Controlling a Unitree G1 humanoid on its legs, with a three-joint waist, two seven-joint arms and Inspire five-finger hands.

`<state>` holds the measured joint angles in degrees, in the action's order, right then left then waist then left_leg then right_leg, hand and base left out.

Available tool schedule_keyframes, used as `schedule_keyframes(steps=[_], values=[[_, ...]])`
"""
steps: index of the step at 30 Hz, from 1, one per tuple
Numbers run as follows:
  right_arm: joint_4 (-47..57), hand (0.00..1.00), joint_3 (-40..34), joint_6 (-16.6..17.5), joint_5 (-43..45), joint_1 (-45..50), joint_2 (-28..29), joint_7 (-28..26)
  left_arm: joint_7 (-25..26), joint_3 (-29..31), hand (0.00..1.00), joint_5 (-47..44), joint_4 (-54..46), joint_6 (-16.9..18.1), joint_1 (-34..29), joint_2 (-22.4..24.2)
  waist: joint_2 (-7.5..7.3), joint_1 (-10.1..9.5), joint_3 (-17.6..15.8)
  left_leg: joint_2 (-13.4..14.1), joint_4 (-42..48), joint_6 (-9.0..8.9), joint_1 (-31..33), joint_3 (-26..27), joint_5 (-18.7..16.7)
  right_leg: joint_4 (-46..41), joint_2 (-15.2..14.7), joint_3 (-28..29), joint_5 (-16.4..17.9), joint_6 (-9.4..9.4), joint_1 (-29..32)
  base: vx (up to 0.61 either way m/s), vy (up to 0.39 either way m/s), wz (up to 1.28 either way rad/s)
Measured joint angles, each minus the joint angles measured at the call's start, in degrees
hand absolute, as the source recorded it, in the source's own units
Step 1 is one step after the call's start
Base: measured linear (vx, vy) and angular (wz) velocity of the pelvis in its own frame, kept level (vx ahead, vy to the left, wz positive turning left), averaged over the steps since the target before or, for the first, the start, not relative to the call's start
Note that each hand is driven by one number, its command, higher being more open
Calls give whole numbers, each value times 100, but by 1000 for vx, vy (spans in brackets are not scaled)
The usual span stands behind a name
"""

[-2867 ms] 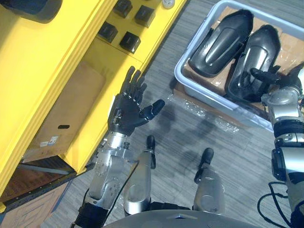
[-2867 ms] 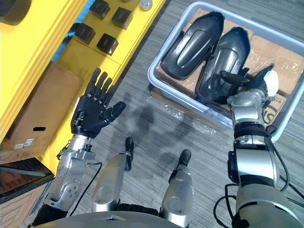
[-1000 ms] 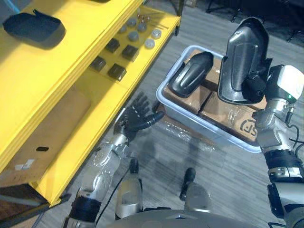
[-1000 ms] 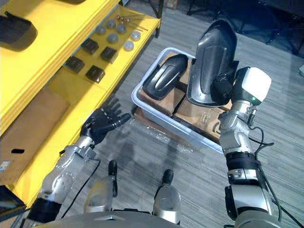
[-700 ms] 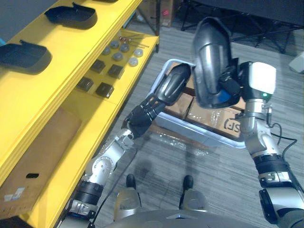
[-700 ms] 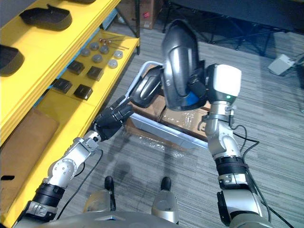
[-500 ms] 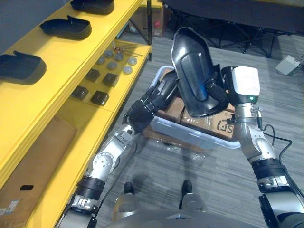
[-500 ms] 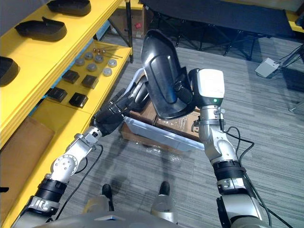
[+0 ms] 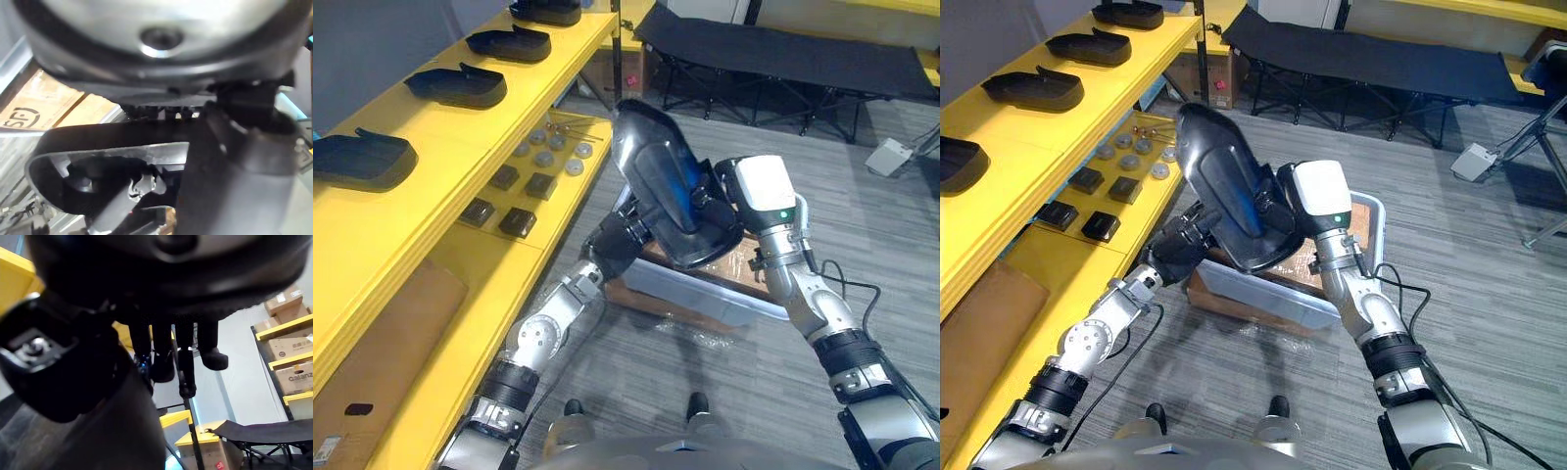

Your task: Walk over and take three plastic housings, then place them on the shelf

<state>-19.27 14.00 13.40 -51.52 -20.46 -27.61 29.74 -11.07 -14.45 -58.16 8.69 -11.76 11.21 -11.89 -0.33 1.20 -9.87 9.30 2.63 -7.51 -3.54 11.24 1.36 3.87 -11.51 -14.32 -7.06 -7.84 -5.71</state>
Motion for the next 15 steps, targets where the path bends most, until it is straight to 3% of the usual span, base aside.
schedule_keyframes(steps=[5, 6, 10, 15], values=[[0, 0, 207, 107, 15, -6, 117, -59, 122, -220, 100, 499, 183, 29, 0, 25, -10, -58, 64, 2, -11, 3, -2, -44, 2, 52, 13, -54, -23, 10, -34, -39, 0, 4], [0, 0, 275, 130, 16, -5, 118, -69, 155, -264, 0, 547, 187, 31, 0, 43, -12, -77, 69, 2, -11, 5, -2, -60, 5, 52, 13, -73, -23, 11, -29, -41, 1, 5], [-1, 0, 350, 207, 43, -3, 174, -76, 334, -277, 0, 676, 187, 151, -3, 71, -40, -106, 98, -5, -101, -6, -9, -79, 61, 52, 15, -95, -22, 12, -13, -10, 1, 4], [2, 0, 200, 206, 294, 263, 449, -76, 559, -275, 0, 650, 172, 662, -18, 204, -125, -115, 164, -14, -188, -4, -25, -62, 79, 53, 15, -97, -22, 12, 12, 4, 1, -1]])
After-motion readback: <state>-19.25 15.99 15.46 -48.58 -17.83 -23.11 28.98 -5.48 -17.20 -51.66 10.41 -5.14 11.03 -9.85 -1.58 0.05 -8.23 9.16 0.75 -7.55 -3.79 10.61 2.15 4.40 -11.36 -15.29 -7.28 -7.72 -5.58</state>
